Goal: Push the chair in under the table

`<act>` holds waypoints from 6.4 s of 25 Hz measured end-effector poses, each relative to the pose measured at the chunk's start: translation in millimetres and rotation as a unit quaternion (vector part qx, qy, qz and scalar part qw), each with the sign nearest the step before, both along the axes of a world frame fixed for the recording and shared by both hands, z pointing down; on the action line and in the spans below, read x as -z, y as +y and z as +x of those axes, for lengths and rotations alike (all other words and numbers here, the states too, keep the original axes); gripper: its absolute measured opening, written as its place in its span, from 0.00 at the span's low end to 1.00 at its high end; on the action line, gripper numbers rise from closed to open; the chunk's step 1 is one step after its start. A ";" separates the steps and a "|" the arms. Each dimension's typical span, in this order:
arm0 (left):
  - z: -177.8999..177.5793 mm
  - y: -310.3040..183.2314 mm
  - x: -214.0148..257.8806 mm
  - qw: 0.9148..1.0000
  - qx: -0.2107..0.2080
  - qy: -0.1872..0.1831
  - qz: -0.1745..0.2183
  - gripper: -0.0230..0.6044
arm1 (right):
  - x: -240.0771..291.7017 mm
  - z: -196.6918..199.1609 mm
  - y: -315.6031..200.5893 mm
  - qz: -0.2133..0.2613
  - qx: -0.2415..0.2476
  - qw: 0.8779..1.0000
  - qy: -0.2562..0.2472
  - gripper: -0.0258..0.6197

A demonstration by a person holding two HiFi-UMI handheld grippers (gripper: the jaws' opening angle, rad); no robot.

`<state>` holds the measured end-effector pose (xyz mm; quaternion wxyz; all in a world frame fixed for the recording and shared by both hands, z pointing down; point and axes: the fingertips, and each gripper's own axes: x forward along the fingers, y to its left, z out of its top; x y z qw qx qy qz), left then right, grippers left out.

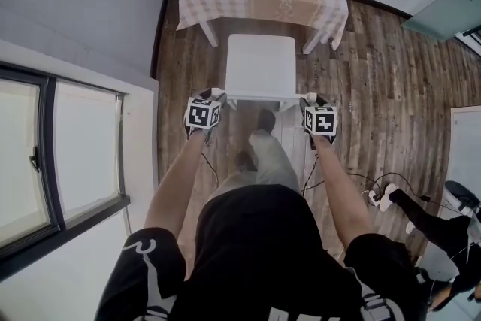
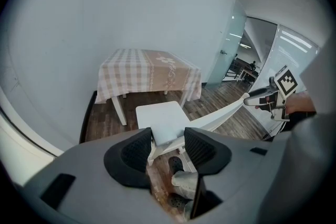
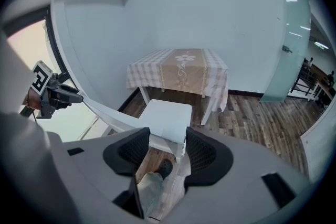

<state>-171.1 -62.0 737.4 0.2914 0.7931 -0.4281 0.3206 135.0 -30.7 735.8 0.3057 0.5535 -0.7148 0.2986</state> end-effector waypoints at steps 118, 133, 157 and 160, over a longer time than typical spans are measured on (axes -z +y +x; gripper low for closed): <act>23.7 -255.0 2.4 1.000 0.023 -0.005 0.004 0.38 | -0.5 25.5 -258.9 0.014 0.006 0.999 -0.037 0.37; 24.4 -260.9 4.4 0.998 0.058 -0.023 0.008 0.38 | 1.0 27.4 -269.9 0.022 0.048 0.998 -0.015 0.39; 19.5 -279.3 5.5 0.998 0.052 -0.031 0.003 0.37 | 1.2 22.7 -284.5 0.020 0.043 0.999 -0.001 0.40; 18.4 -287.0 4.2 0.998 0.051 -0.030 0.005 0.37 | 0.7 21.8 -292.4 0.021 0.040 0.999 -0.001 0.40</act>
